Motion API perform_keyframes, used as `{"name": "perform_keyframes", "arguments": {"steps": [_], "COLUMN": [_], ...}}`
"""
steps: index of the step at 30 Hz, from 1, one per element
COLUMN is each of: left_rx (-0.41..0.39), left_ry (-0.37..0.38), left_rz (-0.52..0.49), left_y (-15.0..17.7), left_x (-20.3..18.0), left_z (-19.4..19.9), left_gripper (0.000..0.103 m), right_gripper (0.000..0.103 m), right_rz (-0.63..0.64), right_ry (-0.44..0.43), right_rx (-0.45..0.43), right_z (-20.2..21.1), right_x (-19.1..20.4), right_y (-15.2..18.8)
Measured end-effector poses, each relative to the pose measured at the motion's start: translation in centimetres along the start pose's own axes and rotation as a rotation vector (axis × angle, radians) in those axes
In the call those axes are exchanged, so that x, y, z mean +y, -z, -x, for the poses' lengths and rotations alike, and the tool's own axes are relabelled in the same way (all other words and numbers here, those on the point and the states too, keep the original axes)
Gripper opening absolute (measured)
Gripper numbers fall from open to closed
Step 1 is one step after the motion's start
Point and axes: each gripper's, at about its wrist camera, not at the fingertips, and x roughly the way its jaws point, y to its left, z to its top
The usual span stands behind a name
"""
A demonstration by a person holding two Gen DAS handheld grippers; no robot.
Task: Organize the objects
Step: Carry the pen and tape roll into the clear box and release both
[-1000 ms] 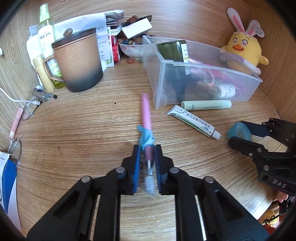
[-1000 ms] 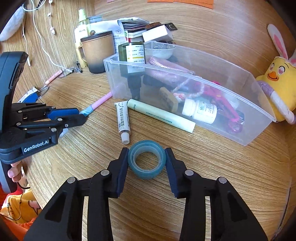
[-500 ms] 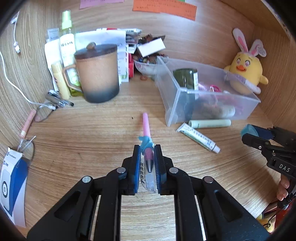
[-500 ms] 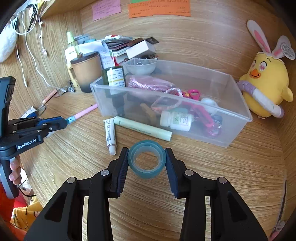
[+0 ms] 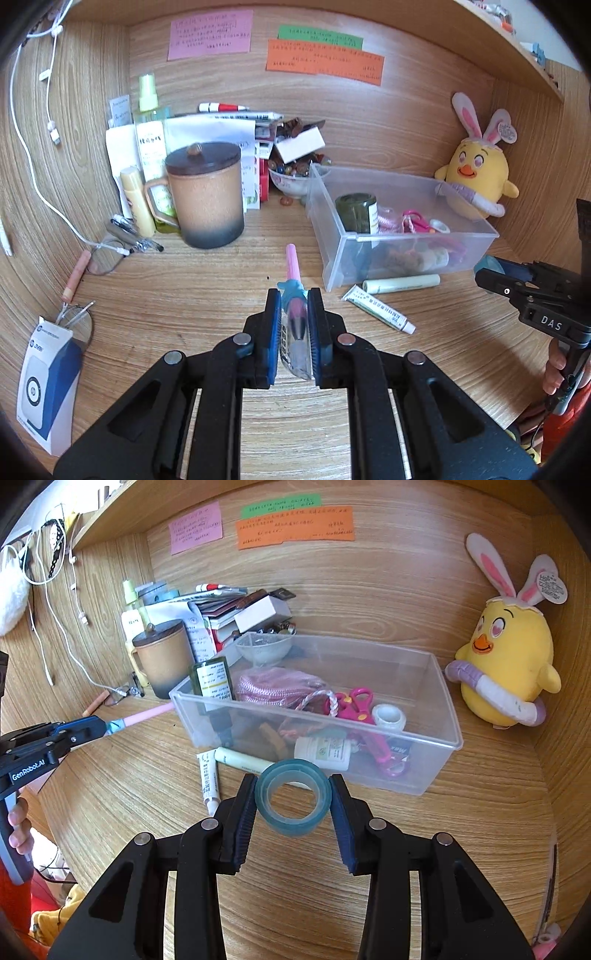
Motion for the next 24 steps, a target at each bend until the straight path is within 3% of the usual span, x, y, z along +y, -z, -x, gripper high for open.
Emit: {"name": "perform_keyframes", "arguments": {"steps": [16,24], "left_rx": [-0.150,-0.111], "left_ry": [0.089,0.156], "left_rz": [-0.064,-0.122], "left_y": [-4.7,-6.3], "left_x": [-3.6,-6.8], "left_z": [1.9,-1.2], "left_gripper": [0.013,0.013], "right_gripper": [0.035,0.035], "right_rz": [-0.010,0.000], "right_ry": [0.041,0.061], "right_rx": [-0.108,-0.100], "right_z": [1.8,0.2], "right_x": [-1.5,-2.1], "right_y": [-3.4,-4.9]}}
